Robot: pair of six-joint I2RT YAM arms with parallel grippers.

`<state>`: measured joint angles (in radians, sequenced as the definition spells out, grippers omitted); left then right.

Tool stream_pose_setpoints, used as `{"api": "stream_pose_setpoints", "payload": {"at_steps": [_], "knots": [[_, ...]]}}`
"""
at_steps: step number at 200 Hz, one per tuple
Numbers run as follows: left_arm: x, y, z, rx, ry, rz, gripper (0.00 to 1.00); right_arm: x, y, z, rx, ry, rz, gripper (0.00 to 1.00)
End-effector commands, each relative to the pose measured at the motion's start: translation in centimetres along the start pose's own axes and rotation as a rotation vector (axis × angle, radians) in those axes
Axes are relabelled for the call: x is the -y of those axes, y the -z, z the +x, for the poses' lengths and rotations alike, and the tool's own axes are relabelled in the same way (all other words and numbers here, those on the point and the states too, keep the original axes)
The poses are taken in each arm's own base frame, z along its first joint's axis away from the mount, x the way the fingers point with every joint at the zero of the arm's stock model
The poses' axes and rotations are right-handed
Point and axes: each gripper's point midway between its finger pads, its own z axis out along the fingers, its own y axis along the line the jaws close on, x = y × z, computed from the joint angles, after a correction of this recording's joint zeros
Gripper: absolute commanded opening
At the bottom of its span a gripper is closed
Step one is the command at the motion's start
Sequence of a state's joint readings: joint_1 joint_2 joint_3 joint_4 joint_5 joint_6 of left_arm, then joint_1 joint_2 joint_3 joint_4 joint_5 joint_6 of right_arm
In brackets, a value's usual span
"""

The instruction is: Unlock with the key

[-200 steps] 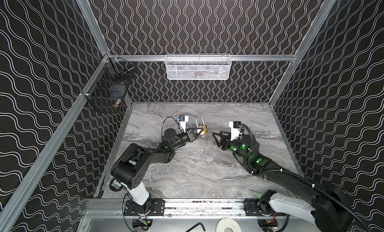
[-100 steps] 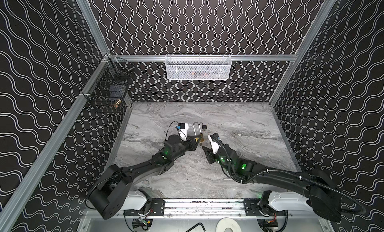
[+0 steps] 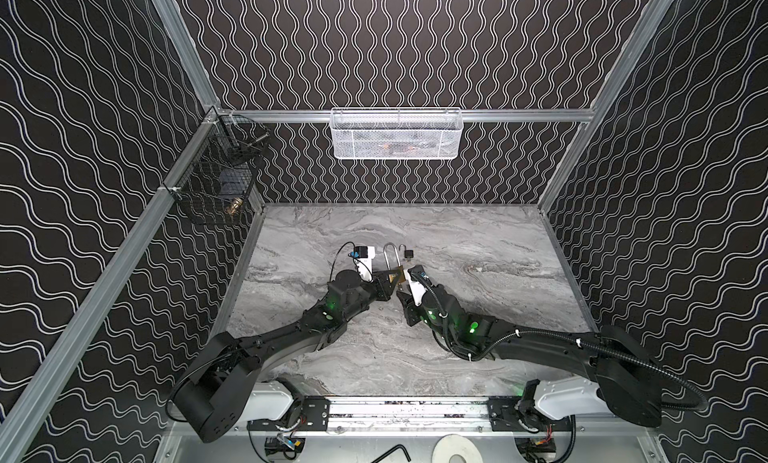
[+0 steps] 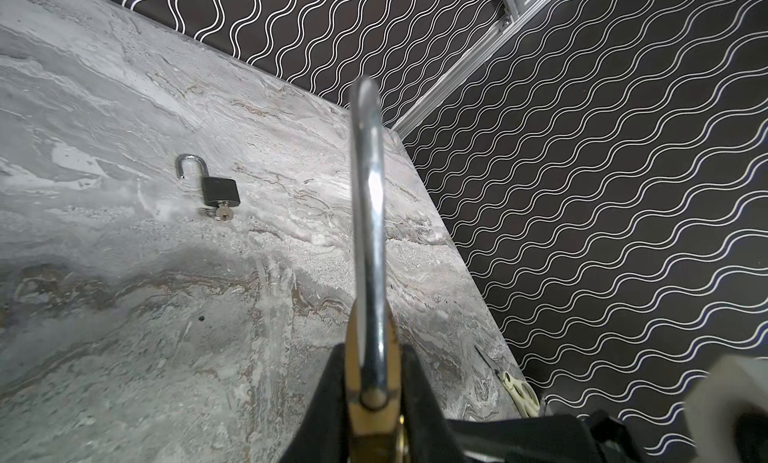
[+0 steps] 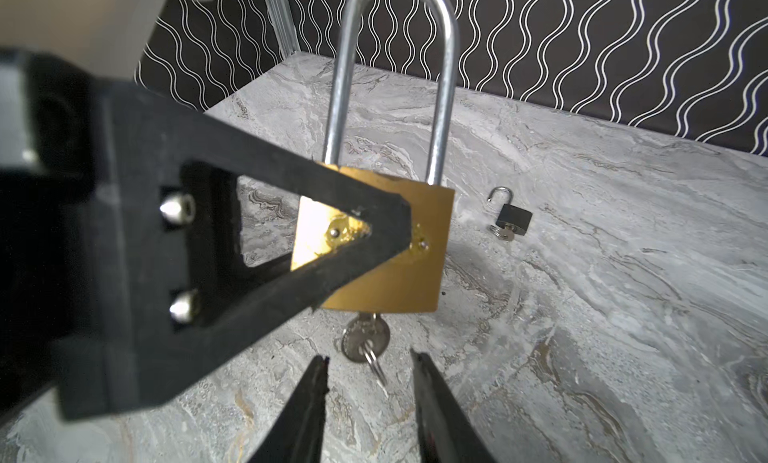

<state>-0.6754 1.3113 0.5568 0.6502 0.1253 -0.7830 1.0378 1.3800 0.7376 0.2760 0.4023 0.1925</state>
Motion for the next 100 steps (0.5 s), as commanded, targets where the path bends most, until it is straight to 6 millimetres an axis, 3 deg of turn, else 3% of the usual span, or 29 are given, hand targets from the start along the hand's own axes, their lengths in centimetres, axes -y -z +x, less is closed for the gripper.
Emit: {"api": "stream_pose_setpoints", "payload": {"at_steps": [1,18,41,100], "knots": [[2.1,0.2,-1.9,0.07,-0.012,0.08,0.0,-0.5,-0.4,-1.0,0.029,-0.02,-0.012,0.33],[2.4,0.1,-2.0,0.072,-0.006,0.094,0.0,-0.5,-0.9,-0.9,0.015,-0.018,0.001,0.28],[2.7,0.0,-2.1,0.073,0.001,0.109,0.0,-0.4,-1.4,-0.8,0.002,-0.026,0.025,0.1],[2.8,0.3,-2.1,0.07,-0.004,0.107,0.0,-0.3,-1.0,-0.9,0.011,-0.035,0.022,0.0]]}}
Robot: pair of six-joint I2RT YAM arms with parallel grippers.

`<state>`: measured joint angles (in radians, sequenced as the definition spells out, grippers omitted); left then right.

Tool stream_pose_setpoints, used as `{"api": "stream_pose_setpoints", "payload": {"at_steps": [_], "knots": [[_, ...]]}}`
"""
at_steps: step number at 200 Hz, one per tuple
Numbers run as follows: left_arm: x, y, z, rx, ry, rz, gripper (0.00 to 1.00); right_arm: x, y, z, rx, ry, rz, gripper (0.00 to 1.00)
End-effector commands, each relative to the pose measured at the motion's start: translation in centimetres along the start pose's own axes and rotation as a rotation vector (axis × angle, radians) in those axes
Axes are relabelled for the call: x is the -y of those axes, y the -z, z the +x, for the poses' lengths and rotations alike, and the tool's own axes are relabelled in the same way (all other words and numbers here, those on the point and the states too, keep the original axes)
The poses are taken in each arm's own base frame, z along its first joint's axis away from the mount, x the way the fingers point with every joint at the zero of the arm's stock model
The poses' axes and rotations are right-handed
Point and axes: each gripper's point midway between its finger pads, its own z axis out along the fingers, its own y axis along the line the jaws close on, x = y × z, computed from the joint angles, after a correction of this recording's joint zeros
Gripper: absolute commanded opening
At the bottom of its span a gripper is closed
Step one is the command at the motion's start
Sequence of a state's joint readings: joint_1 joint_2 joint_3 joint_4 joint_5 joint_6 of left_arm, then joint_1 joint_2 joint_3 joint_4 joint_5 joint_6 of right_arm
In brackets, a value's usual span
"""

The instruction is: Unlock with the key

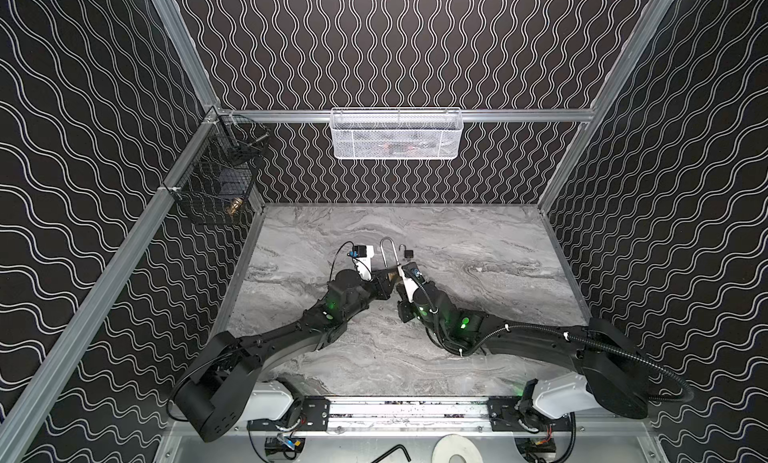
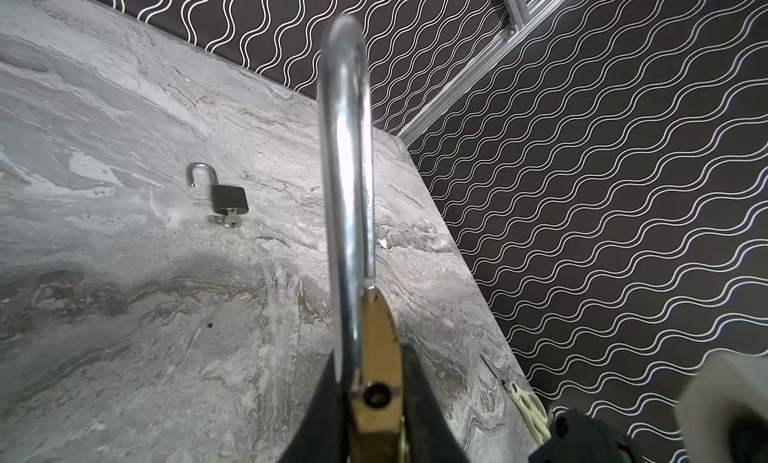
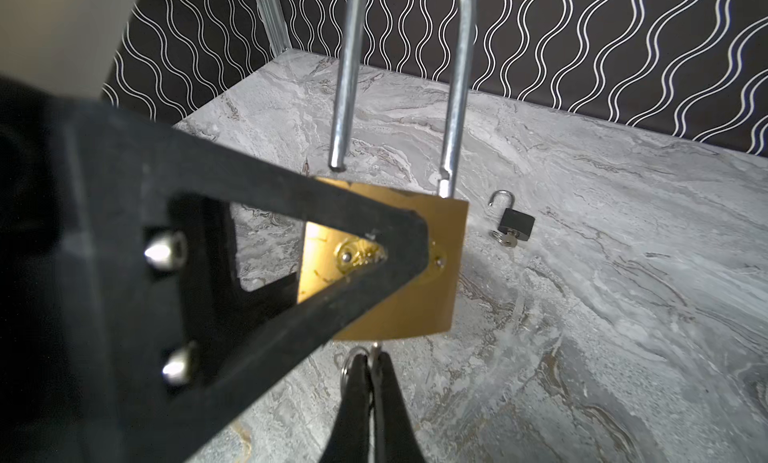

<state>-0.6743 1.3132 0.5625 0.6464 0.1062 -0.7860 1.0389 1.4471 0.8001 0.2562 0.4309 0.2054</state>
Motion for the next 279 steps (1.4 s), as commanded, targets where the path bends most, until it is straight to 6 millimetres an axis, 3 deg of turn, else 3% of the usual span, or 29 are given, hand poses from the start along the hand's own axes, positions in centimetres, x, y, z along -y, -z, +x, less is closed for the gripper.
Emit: {"api": "stream_pose_setpoints", "payload": {"at_steps": [1,8,24,46,78,108,126,150,226,279], "knots": [[3.0,0.4,-1.8,0.056,-0.006,0.122,0.0,-0.1,0.3,-0.6,0.025,-0.032,-0.013,0.0],[3.0,0.3,-1.7,0.054,-0.005,0.121,0.0,-0.2,0.5,-0.7,0.032,-0.031,-0.02,0.01],[2.9,0.4,-1.7,0.057,-0.016,0.12,0.0,-0.1,0.8,-0.9,0.039,-0.037,-0.023,0.33],[3.3,0.6,-1.6,0.037,-0.079,0.13,0.0,1.2,1.8,-0.6,0.046,-0.062,0.011,0.53],[3.4,1.0,-0.3,-0.06,-0.206,0.124,0.0,4.6,4.1,-2.0,0.117,-0.155,-0.012,0.62],[5.0,1.8,1.7,-0.13,-0.315,0.261,0.0,6.8,6.5,-5.4,0.251,-0.255,-0.292,0.71],[5.9,2.3,2.7,-0.166,-0.373,0.338,0.0,6.1,7.8,-7.4,0.292,-0.215,-0.481,0.8],[6.6,2.9,3.4,-0.179,-0.423,0.399,0.0,3.9,7.4,-8.7,0.255,-0.16,-0.669,0.89],[7.1,2.5,4.1,-0.216,-0.412,0.436,0.0,3.0,6.9,-8.9,0.342,-0.248,-0.864,0.83],[7.0,1.6,4.1,-0.216,-0.44,0.408,0.0,4.6,4.7,-8.5,0.296,-0.311,-0.743,0.57]]}}
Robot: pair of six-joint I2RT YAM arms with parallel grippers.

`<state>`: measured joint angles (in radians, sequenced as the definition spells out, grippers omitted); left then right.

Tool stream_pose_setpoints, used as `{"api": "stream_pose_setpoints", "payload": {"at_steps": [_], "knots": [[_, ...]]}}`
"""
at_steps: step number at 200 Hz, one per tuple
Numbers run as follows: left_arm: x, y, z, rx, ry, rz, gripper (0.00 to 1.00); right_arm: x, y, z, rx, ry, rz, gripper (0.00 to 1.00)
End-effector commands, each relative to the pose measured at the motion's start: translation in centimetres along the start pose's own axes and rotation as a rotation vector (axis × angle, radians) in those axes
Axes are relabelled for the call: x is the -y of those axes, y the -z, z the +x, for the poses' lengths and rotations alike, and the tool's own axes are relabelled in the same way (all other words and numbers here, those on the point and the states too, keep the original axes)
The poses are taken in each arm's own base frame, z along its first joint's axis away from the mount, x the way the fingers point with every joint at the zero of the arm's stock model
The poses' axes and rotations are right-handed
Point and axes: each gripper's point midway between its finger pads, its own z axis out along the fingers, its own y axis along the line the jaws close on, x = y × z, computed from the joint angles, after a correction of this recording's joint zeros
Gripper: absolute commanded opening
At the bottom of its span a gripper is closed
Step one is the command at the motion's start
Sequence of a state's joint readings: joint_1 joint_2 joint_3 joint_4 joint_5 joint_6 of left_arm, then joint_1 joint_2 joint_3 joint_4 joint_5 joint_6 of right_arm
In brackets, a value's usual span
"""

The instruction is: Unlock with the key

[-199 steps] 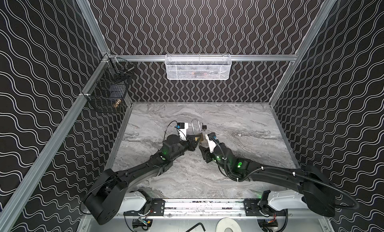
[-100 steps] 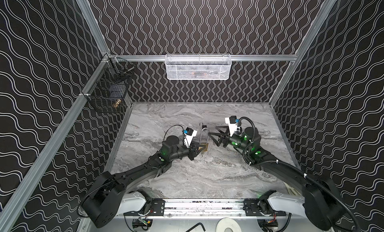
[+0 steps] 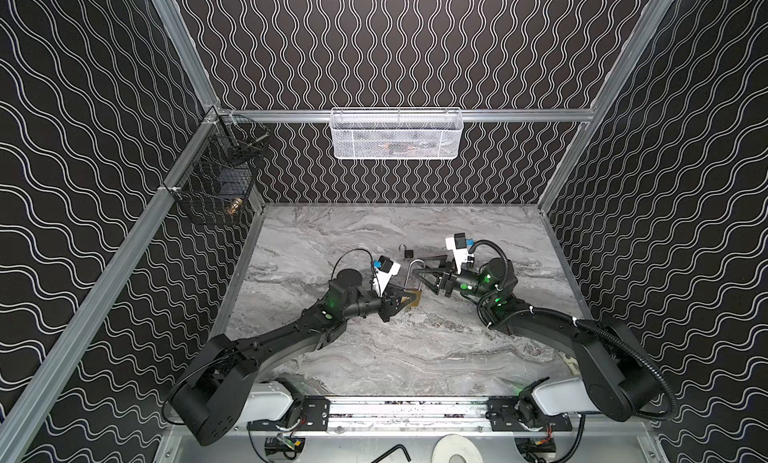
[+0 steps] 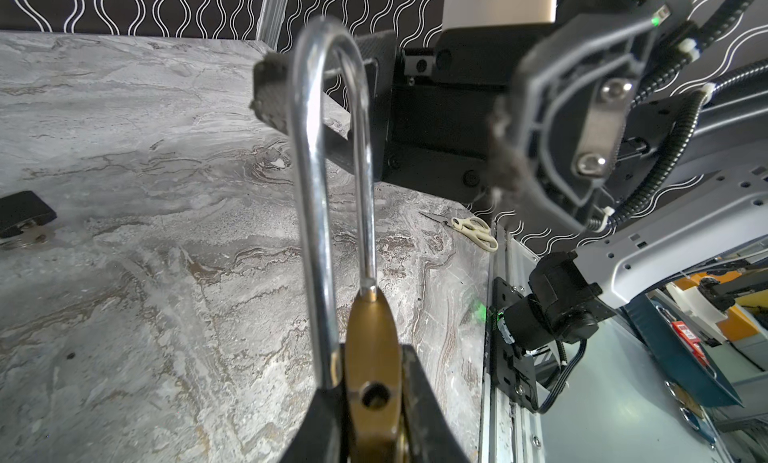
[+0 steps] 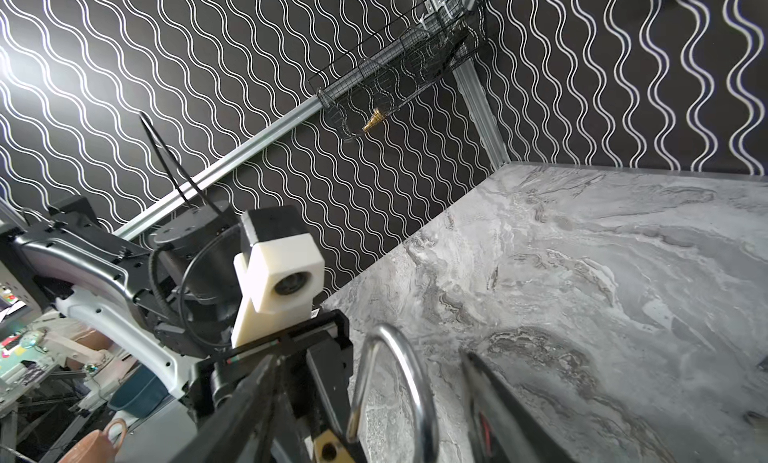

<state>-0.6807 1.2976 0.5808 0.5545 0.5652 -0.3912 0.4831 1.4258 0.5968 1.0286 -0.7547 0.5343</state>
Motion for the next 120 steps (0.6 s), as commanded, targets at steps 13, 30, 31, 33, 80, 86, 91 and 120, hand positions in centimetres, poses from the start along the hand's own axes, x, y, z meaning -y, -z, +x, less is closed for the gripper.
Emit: {"api": "stream_pose_setpoints", "payload": {"at_steps": [13,30,31,33,80,86,91,120], "knots": [[0.6,-0.5,-2.3,0.061,-0.099,-0.013,0.0,1.7,-0.2,-1.1,0.024,-0.015,0.1,0.49],[0.0,-0.6,-2.3,0.051,-0.118,-0.07,0.0,3.0,-0.2,-1.0,0.012,-0.028,0.169,0.35],[0.0,-0.7,-2.3,0.05,-0.117,-0.073,0.0,3.1,-0.2,-1.0,0.011,-0.029,0.174,0.34],[-0.1,-0.7,-2.3,0.048,-0.12,-0.079,0.0,3.2,-0.2,-1.0,0.008,-0.03,0.18,0.33],[-0.7,-0.8,-2.5,0.032,-0.159,-0.181,0.0,4.4,-0.3,-0.6,-0.01,-0.064,0.235,0.22],[-1.0,-0.7,-2.5,0.03,-0.165,-0.21,0.0,4.7,-0.3,-0.6,-0.012,-0.067,0.251,0.21],[-1.3,-0.6,-2.5,0.027,-0.172,-0.24,0.0,5.0,-0.3,-0.6,-0.016,-0.072,0.266,0.21],[-3.5,0.1,-2.3,-0.029,-0.227,-0.457,0.0,6.7,0.0,-0.7,-0.04,-0.1,0.384,0.2]]}}
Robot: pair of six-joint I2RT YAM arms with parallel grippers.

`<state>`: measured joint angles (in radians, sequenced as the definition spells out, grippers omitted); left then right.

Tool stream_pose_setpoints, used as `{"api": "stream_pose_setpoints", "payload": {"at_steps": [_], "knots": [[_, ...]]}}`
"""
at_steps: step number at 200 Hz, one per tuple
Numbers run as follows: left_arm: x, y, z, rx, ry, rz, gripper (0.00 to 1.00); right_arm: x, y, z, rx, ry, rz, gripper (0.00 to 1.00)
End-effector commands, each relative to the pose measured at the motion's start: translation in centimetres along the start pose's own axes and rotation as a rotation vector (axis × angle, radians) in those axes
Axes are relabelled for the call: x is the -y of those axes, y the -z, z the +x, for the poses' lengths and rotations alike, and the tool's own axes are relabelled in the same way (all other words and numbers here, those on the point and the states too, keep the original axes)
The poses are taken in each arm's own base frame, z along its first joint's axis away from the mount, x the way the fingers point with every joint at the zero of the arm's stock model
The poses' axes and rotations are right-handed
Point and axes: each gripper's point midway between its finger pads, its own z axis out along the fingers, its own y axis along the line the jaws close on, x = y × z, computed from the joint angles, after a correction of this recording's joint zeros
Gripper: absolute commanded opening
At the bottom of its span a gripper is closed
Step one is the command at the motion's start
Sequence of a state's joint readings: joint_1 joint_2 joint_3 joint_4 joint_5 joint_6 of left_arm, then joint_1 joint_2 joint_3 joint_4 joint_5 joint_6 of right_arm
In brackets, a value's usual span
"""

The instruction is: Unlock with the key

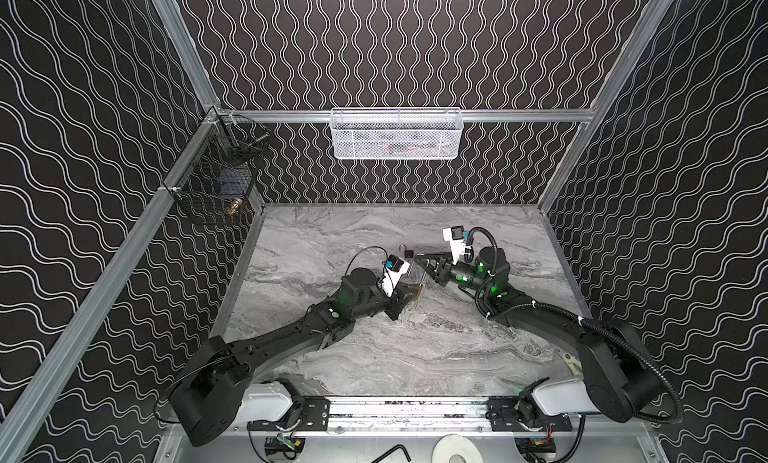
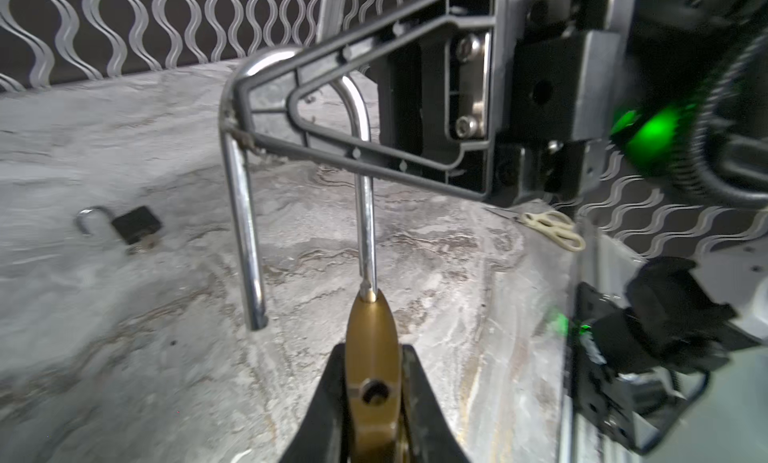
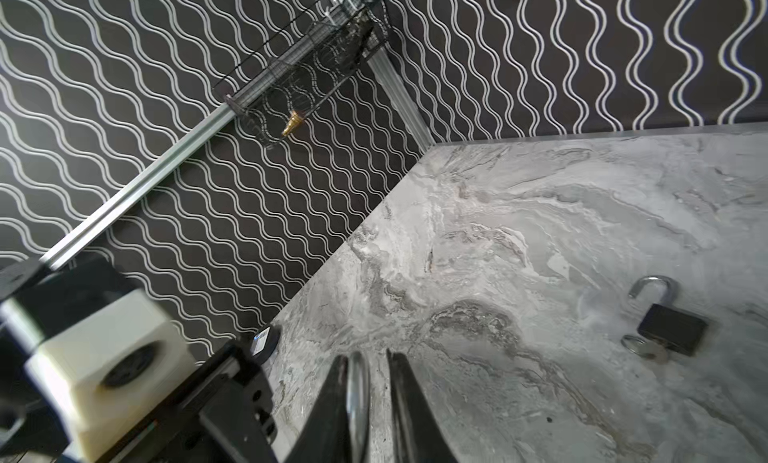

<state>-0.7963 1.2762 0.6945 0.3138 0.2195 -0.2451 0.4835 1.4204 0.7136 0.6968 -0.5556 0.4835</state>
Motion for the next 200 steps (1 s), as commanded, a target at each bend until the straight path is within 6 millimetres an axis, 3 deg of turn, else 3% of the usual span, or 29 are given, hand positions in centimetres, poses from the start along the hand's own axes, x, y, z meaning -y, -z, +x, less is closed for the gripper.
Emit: {"api": "stream_pose_setpoints", "payload": {"at_steps": [1,15,32,54,68,85,113,145,161,200], "knots": [[-2.6,0.4,-1.0,0.006,-0.088,-0.21,0.0,2.2,0.1,-0.1,-0.01,-0.018,0.134,0.2],[-3.7,0.2,-0.8,-0.031,-0.115,-0.293,0.0,2.5,0.1,-0.1,-0.018,-0.015,0.166,0.23],[-4.5,0.0,-0.6,-0.049,-0.126,-0.337,0.0,2.1,0.7,-0.3,0.014,0.003,0.157,0.41],[-4.5,0.2,-0.8,-0.021,-0.108,-0.32,0.0,1.3,3.3,-1.3,0.148,0.04,0.146,0.6],[-4.3,0.2,-1.0,-0.01,-0.077,-0.254,0.0,1.9,5.0,-1.3,0.192,0.042,0.176,0.68],[-2.5,0.3,-1.7,0.033,-0.051,-0.061,0.0,2.8,6.6,-1.1,0.23,0.036,0.174,0.73],[-0.2,1.2,-3.2,0.123,0.01,0.18,0.0,3.4,6.9,-0.3,0.23,-0.024,0.081,0.76],[1.7,2.0,-4.5,0.175,0.057,0.394,0.0,2.1,6.4,0.2,0.203,-0.055,-0.094,0.79],[2.1,1.8,-4.6,0.178,0.082,0.44,0.0,1.4,6.4,0.3,0.204,-0.054,-0.151,0.81],[2.0,1.0,-4.8,0.164,0.095,0.457,0.0,2.1,5.9,0.6,0.18,-0.069,-0.136,0.83]]}}
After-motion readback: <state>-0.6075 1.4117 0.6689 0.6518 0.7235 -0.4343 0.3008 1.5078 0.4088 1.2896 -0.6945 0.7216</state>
